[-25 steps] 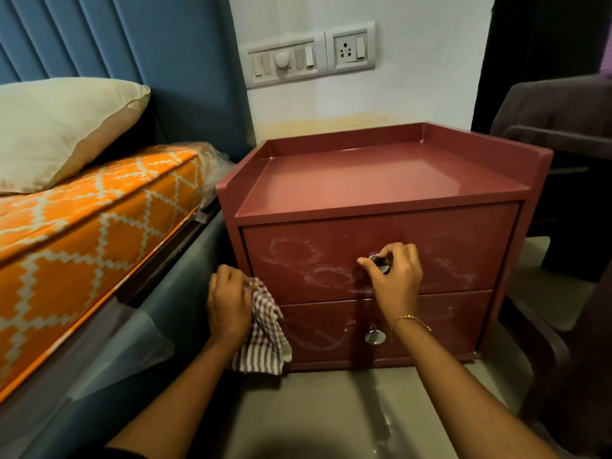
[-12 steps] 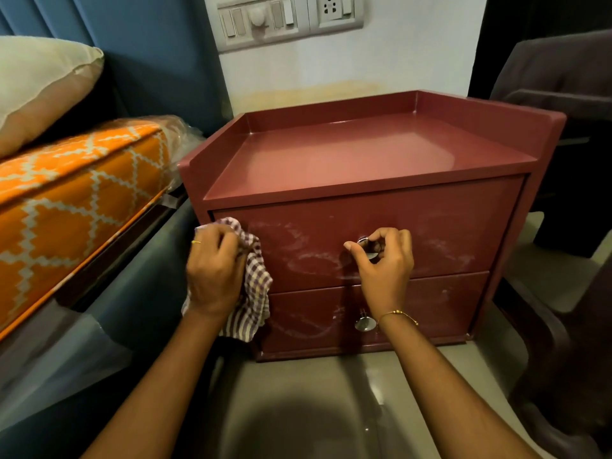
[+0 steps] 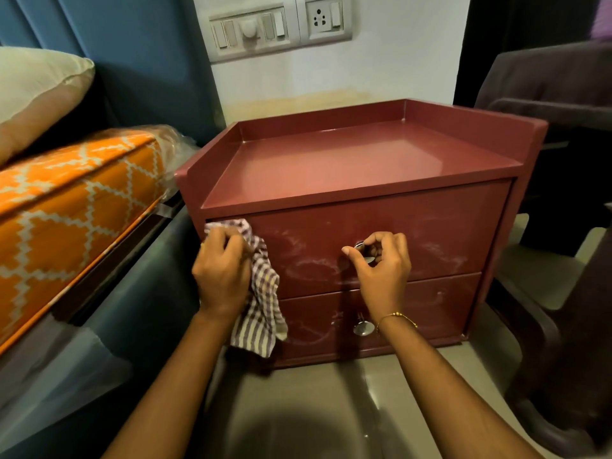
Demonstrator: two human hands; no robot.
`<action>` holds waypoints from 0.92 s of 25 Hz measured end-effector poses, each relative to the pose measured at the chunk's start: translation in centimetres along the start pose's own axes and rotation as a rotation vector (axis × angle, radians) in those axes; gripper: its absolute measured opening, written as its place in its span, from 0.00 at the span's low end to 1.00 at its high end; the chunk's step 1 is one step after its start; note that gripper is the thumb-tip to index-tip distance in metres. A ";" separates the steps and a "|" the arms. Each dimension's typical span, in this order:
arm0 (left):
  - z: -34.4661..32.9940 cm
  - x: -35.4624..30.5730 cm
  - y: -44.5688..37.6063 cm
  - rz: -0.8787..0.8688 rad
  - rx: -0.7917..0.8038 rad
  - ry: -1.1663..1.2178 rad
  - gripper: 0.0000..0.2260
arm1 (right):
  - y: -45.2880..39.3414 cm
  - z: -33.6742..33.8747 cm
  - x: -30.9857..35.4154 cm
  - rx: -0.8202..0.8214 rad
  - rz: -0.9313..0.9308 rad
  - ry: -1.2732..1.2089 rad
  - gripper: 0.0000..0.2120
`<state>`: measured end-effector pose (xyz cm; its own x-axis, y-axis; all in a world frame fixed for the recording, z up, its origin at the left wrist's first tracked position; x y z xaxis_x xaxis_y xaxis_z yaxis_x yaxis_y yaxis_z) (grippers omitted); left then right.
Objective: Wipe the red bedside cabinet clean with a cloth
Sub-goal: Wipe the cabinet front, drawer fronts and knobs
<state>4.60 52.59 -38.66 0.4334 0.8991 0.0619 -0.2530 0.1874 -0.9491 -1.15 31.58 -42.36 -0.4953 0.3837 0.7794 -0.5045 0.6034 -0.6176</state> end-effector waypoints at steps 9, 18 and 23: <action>0.4 -1.2 -0.9 -0.117 -0.023 -0.017 0.05 | -0.1 -0.2 0.2 0.009 -0.007 0.030 0.11; -0.6 -1.5 2.1 -0.273 0.093 0.031 0.09 | 0.1 -0.2 0.1 -0.030 0.014 0.028 0.10; -0.6 -1.6 1.2 0.002 0.066 0.092 0.06 | 0.5 -0.5 1.0 -0.063 0.081 0.320 0.10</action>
<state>4.13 51.14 -40.12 0.5097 0.8599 0.0284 -0.3089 0.2138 -0.9267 -1.55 32.58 -41.84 -0.2799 0.6263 0.7276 -0.4227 0.6001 -0.6791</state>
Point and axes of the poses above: each hand's wrist, its own y-axis away from the middle knuckle, its own z-axis out of the back of the hand, x = y × z, the point moved 2 cm from there along -y, towards the middle knuckle, and after that the axes turned 11 degrees about -y, right-handed, at the moved point
